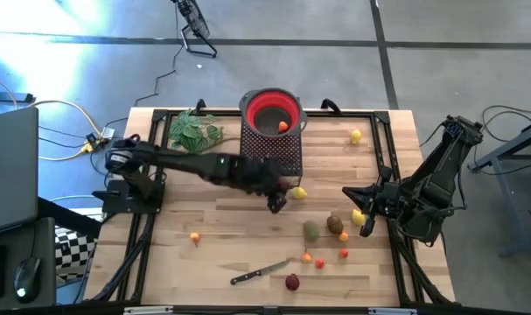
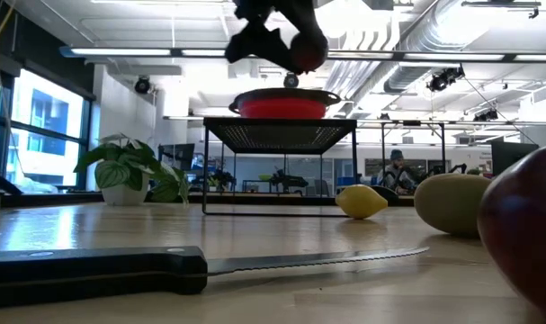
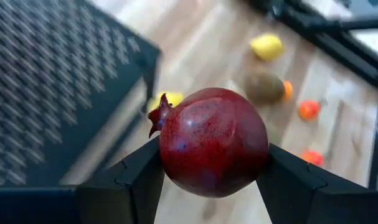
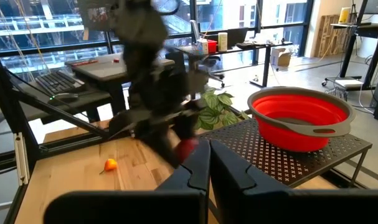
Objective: Pick & Place Fruit
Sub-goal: Put the left pomegranate into the red strainer bowl
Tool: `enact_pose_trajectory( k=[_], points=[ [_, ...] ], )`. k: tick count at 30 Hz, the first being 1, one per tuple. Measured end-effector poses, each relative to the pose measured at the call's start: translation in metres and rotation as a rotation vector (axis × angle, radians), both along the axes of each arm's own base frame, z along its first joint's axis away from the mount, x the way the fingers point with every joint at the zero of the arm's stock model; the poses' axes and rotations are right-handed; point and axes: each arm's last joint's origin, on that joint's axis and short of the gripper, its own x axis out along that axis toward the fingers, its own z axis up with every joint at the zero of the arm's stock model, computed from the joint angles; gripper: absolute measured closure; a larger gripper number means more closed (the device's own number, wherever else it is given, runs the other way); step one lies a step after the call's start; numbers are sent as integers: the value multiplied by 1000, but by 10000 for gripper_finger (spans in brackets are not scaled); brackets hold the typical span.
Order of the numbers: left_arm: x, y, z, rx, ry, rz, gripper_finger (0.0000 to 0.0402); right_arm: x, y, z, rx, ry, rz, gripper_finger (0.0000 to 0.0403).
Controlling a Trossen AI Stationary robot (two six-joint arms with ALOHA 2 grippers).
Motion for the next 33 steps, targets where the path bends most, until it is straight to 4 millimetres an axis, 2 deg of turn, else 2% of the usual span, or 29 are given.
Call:
enact_pose_trajectory(
  k=[5,18,33],
  points=[
    [3,30,12,22,-28,35,188,0,0,0,0,0,0,400],
    [0,91,50,141,-113,88,188,0,0,0,-2,-3,-7,400],
    [-23,168,49,239,-23,201,188,-3,-5,3,-52,-71,-192,400]
  ],
)
